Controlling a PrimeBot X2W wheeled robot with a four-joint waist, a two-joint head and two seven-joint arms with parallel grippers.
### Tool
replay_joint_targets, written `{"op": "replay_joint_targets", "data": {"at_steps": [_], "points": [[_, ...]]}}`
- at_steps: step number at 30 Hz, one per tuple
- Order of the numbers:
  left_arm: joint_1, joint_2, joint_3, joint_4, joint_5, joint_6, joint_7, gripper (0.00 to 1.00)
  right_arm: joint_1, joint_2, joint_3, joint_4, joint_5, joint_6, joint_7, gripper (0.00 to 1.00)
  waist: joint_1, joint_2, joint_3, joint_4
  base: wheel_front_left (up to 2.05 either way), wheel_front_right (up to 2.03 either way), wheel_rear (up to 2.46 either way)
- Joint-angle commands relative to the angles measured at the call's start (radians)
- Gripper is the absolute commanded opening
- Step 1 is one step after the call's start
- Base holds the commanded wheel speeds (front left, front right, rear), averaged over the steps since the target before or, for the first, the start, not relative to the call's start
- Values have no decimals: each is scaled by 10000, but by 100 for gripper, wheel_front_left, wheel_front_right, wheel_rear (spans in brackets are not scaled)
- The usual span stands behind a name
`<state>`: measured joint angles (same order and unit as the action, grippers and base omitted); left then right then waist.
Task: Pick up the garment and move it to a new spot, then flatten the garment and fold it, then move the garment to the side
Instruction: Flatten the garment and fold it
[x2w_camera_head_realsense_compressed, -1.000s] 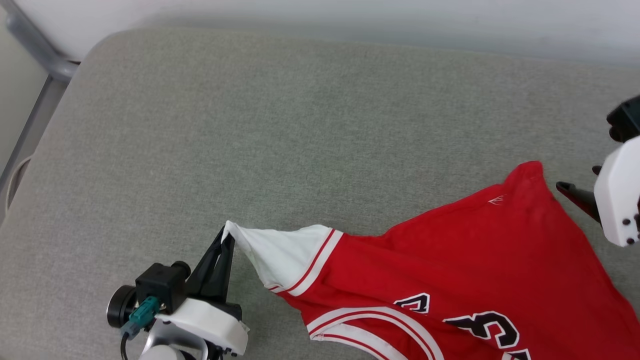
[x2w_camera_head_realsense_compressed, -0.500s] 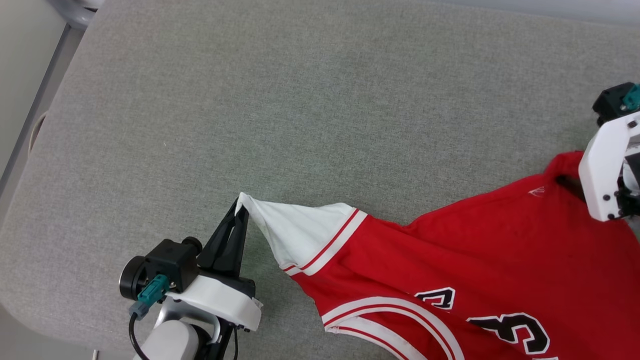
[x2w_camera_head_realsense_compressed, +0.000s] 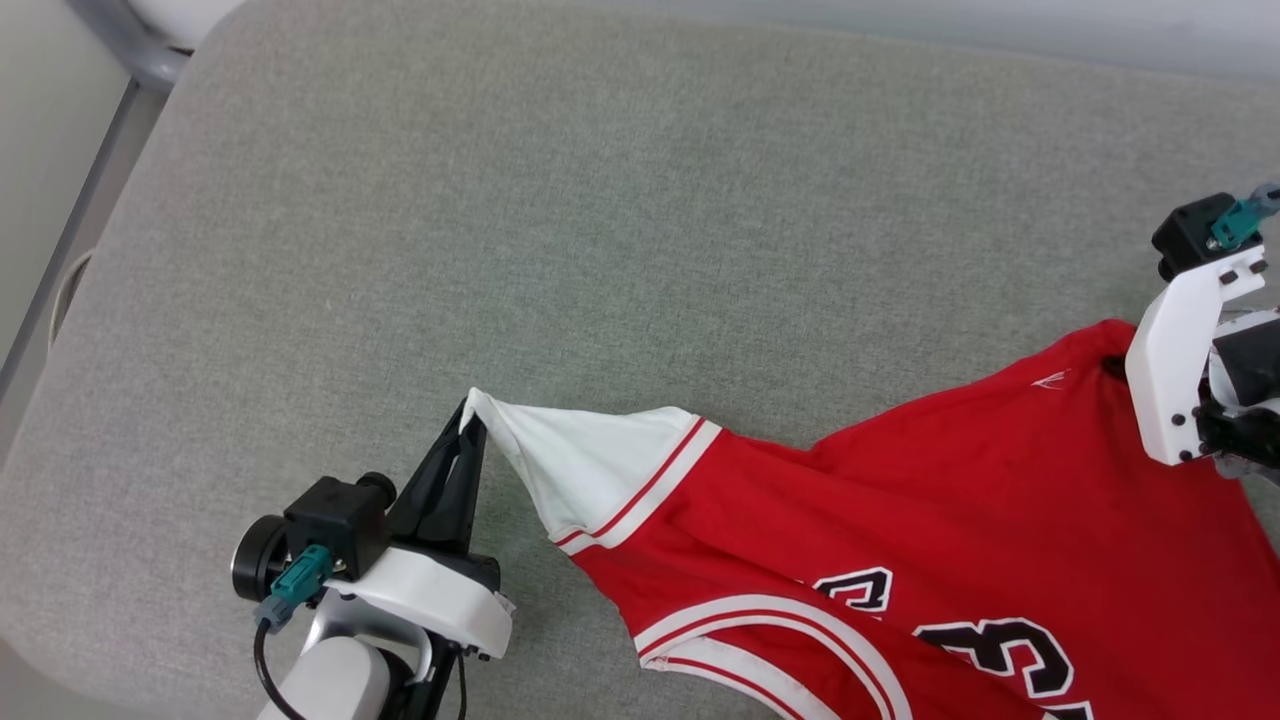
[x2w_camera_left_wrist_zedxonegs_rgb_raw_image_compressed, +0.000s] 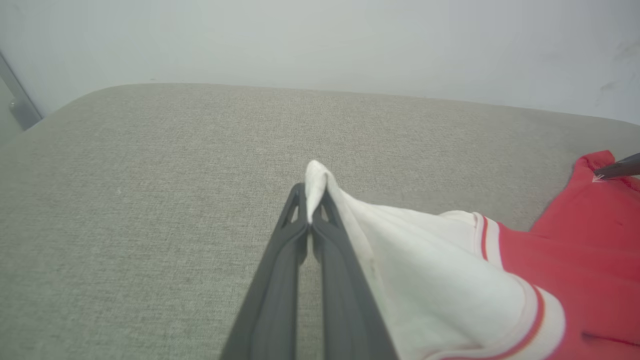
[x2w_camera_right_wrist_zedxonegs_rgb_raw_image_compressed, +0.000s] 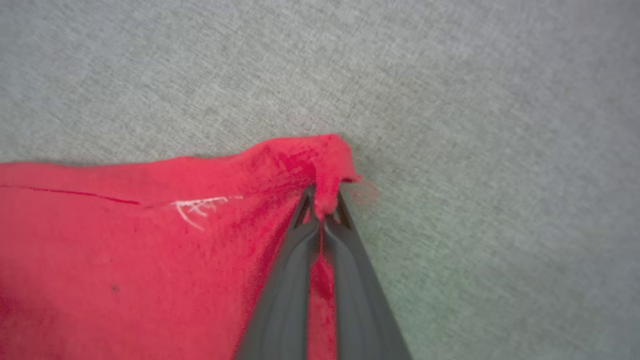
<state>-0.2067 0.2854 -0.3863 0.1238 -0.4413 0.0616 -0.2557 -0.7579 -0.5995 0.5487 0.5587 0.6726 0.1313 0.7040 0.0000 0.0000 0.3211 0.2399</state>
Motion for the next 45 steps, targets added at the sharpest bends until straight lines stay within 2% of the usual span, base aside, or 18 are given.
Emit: {"op": "replay_joint_targets", "data": {"at_steps": [1,13,19,23,29,35,45], "points": [[82,76,47,17,27,5,-48,0,22,-68,118,97,116,-11,-171,0,0,0,-266,-130,0,0,0],[-179,705,303,-277,155,21,89,0,314,-558,577,-811,1095,-11,-2998,0,0,0,-1851,-890,0,0,0],[-943,1175,520,-967,257,-38,518,0,443,-820,331,-1646,1106,-11,-3955,0,0,0,-2366,-1358,0,0,0],[-1654,1407,644,-1256,243,-157,818,0,540,-726,-98,-2063,776,-11,-4550,0,0,0,-2625,-1601,0,0,0],[-2977,1728,748,-1480,352,-413,1218,0,577,-421,-992,-2778,301,-11,-4862,0,0,0,-2691,-1798,0,0,0],[-4619,1818,691,-1386,497,-708,1522,0,281,-22,-2043,-3416,-181,-11,-4693,0,0,0,-2489,-1864,0,0,0],[-7569,1752,479,-346,664,-1328,1785,0,-1276,736,-2994,-3783,-1142,-11,-3944,0,0,0,-1187,-2032,0,0,0]]}}
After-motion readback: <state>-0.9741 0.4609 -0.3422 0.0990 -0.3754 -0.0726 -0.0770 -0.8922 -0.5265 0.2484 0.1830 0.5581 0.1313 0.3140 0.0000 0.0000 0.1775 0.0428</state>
